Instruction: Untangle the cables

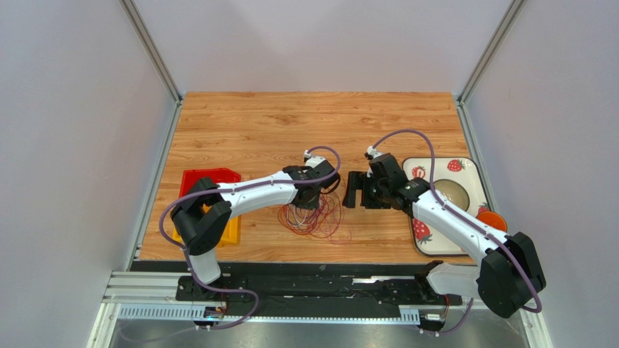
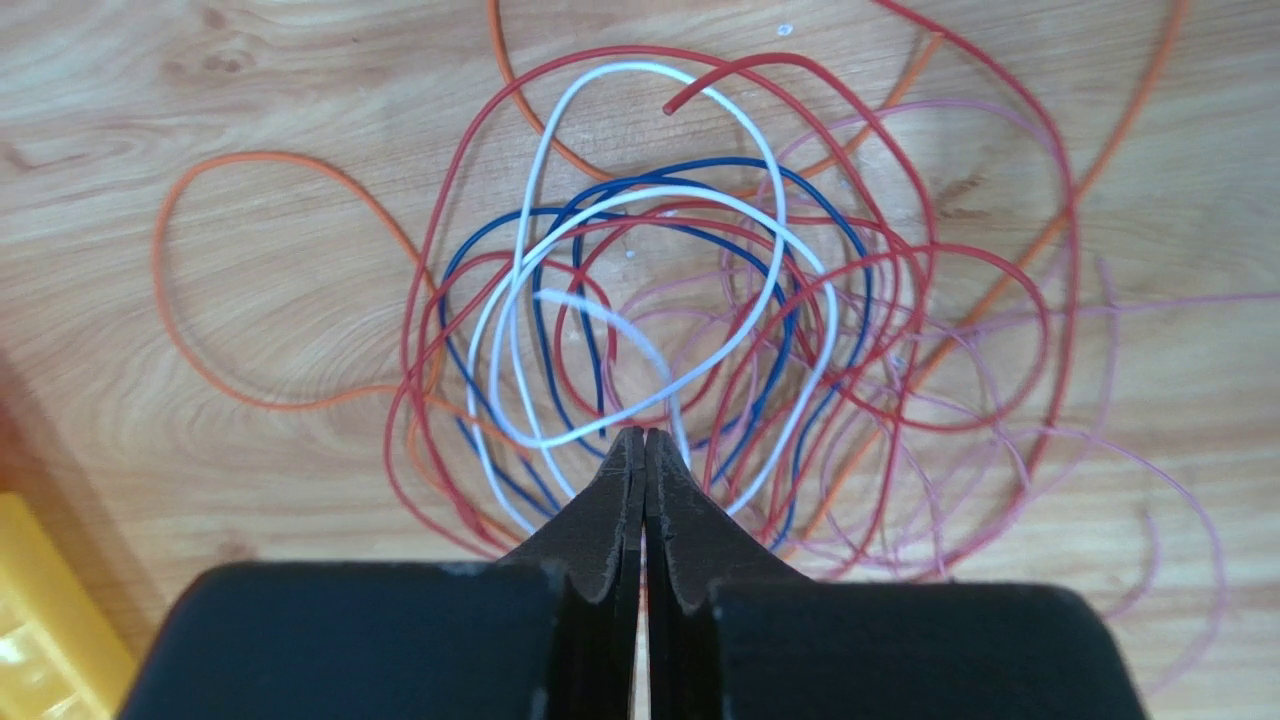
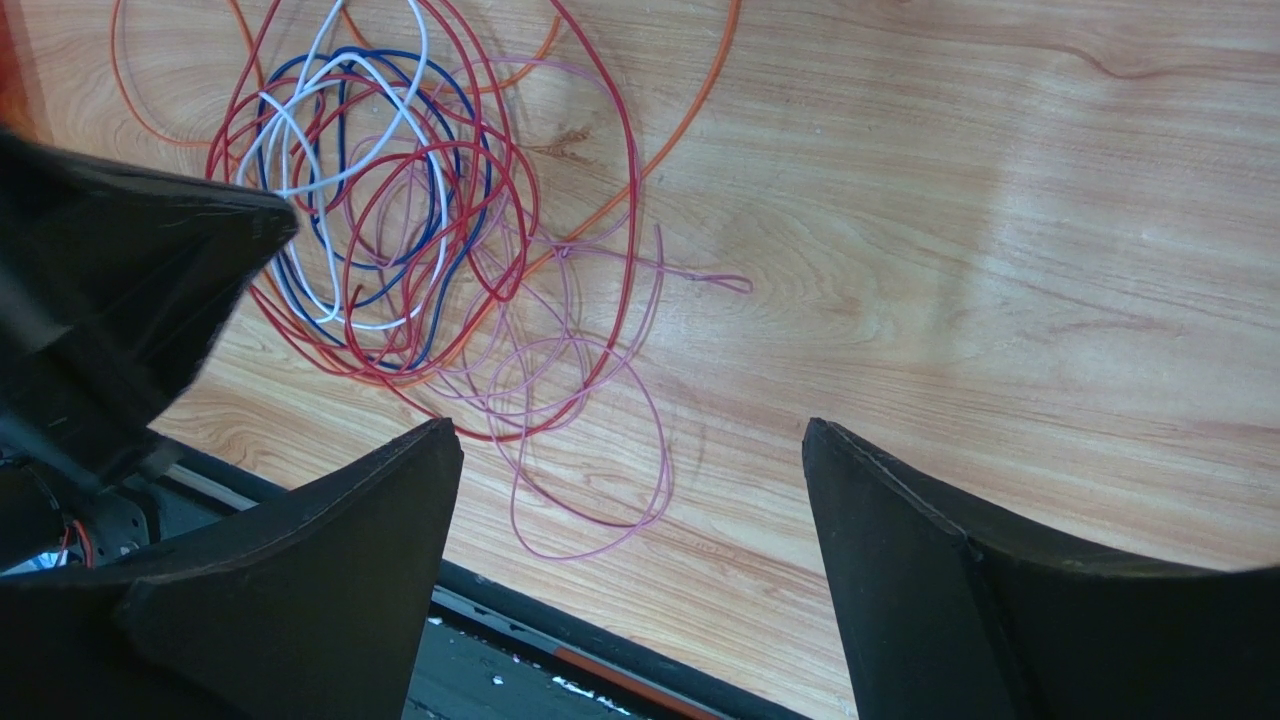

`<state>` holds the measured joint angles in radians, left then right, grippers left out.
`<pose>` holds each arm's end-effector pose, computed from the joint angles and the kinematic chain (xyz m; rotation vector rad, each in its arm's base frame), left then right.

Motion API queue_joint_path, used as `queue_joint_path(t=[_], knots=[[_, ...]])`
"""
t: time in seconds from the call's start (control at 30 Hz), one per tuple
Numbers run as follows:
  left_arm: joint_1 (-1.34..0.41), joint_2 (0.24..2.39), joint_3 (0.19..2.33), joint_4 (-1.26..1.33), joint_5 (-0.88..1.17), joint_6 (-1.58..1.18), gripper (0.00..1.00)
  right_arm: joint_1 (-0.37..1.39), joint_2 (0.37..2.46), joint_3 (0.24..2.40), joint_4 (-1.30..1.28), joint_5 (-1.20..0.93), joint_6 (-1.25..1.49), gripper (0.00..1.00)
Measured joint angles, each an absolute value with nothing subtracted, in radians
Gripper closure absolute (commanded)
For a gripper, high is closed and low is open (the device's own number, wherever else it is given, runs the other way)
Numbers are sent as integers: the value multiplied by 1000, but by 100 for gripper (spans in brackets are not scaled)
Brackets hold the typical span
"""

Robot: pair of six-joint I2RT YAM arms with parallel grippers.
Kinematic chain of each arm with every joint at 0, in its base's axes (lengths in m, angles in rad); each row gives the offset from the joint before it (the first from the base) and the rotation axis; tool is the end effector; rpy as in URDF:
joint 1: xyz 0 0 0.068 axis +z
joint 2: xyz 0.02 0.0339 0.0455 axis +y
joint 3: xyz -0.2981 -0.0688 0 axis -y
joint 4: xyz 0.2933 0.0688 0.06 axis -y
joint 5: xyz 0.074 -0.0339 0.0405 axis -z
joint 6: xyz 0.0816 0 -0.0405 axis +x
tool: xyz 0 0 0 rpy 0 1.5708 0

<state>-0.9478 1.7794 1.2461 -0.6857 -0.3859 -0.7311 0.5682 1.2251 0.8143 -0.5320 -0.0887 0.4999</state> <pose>0.2679 -0.3202 0.1673 0.1932 2.6183 -0.0047 0.2516 0.1692 0.2062 -0.1260 2.5921 0.5281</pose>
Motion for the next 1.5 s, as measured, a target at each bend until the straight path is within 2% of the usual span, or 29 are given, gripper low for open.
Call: queue_joint_path(t=[0.27, 0.37, 0.4, 0.5, 0.63, 0.77, 0.87, 1.03, 1.33, 1.4, 1.5], knots=[[-970, 1589, 1527, -871, -417, -684, 100, 568, 1213, 814, -533, -90, 500, 12], [-976, 1459, 1618, -886, -430, -646, 59, 568, 1208, 814, -533, -94, 501, 12], [-976, 1448, 1622, -887, -433, -643, 39, 568, 1206, 814, -533, -96, 501, 12], [-976, 1409, 1607, -887, -447, -614, 30, 568, 1199, 814, -534, -99, 501, 12], [-975, 1445, 1458, -840, -424, -595, 30, 568, 1182, 813, -534, -99, 501, 11], [-976, 1548, 1255, -775, -361, -589, 34, 568, 1169, 792, -533, -94, 501, 11], [-976, 1579, 1179, -747, -335, -585, 35, 568, 1169, 751, -525, -93, 505, 12], [-976, 1605, 1174, -658, -329, -571, 36, 568, 1195, 691, -485, -96, 520, 12], [-976, 1715, 1174, -582, -326, -534, 43, 568, 1262, 659, -412, -96, 527, 12], [-976, 1727, 1174, -582, -332, -532, 48, 568, 1274, 659, -397, -96, 527, 12], [-976, 1729, 1174, -577, -352, -532, 47, 568, 1292, 653, -372, -97, 527, 12]])
